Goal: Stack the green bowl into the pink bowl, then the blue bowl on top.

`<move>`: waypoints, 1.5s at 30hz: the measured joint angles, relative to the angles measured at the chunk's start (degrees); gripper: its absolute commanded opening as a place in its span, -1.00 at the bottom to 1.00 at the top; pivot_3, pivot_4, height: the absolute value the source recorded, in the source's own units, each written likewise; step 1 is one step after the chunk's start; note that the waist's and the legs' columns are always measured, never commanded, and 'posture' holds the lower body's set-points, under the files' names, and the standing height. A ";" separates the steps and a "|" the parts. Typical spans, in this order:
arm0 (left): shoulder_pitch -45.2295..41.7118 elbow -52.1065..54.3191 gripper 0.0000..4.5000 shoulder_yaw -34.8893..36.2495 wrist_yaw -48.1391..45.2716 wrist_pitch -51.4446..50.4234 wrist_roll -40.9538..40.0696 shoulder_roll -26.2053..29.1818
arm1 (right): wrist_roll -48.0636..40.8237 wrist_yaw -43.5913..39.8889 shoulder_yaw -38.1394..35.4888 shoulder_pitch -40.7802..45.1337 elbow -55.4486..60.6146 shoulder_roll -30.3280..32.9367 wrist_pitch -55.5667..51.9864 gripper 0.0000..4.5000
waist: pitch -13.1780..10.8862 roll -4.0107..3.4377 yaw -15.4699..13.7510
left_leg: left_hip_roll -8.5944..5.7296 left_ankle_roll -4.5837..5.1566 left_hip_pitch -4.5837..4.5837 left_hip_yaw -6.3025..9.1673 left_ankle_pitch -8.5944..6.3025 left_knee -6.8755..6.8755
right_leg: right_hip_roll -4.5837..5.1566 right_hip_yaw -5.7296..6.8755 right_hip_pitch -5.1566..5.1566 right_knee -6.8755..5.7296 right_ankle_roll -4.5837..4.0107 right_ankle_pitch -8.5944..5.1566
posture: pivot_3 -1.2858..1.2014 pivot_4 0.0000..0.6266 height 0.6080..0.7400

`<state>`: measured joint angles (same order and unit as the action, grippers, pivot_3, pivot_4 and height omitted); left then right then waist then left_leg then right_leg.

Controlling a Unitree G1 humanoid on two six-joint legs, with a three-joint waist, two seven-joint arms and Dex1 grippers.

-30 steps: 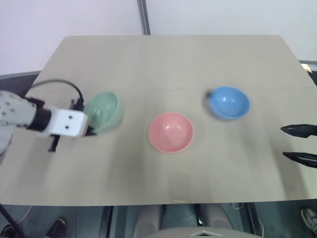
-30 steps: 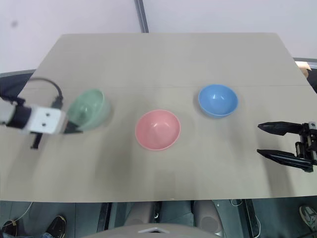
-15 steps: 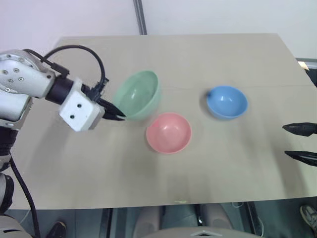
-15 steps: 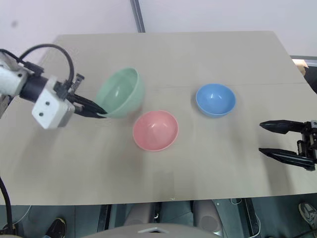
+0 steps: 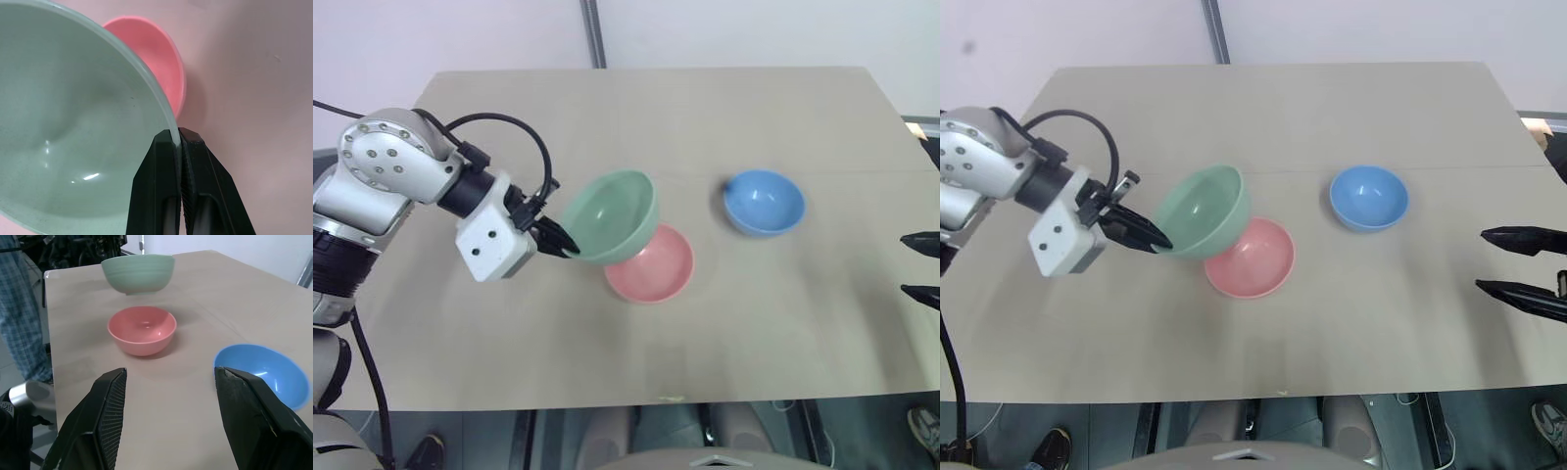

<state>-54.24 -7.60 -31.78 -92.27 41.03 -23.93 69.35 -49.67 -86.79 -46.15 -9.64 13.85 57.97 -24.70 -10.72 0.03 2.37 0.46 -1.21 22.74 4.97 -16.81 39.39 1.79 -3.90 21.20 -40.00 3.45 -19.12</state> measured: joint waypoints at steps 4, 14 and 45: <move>-0.83 -1.56 -0.99 -1.32 0.00 4.00 1.72 -3.69 | 0.67 -0.45 0.00 -0.62 -0.46 -0.01 0.32 0.41 | 0.00 0.00 0.02 | 0.00 0.00 -0.01 0.00 0.00 0.01 | -0.01 0.00 0.00 -0.02 0.00 0.00 | 0.03 -0.52 1.00; -5.74 -10.51 -0.64 -3.00 0.00 12.63 8.12 -11.02 | 1.16 -0.49 0.00 -0.77 -0.94 -0.57 1.62 0.41 | 0.00 0.00 0.01 | -0.03 -0.01 0.01 0.00 0.01 0.04 | 0.01 0.00 -0.01 0.01 0.00 0.00 | 0.03 -0.52 1.00; 24.92 1.59 0.08 44.20 2.04 -69.08 -28.77 8.73 | 5.28 -2.84 6.42 4.68 -8.52 0.18 5.05 0.41 | -0.05 -0.06 0.76 | 0.06 0.01 -0.23 0.03 0.00 0.02 | -0.05 0.01 -0.04 -0.32 -0.01 -0.01 | 0.03 -0.52 1.00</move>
<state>-29.32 -6.01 12.42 -90.23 -28.05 -52.70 78.08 -44.39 -89.64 -39.73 -4.97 5.33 58.15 -19.65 -10.77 -0.03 3.13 0.52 -1.20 22.52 5.00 -16.80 39.41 1.74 -3.90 21.16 -40.32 3.44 -19.13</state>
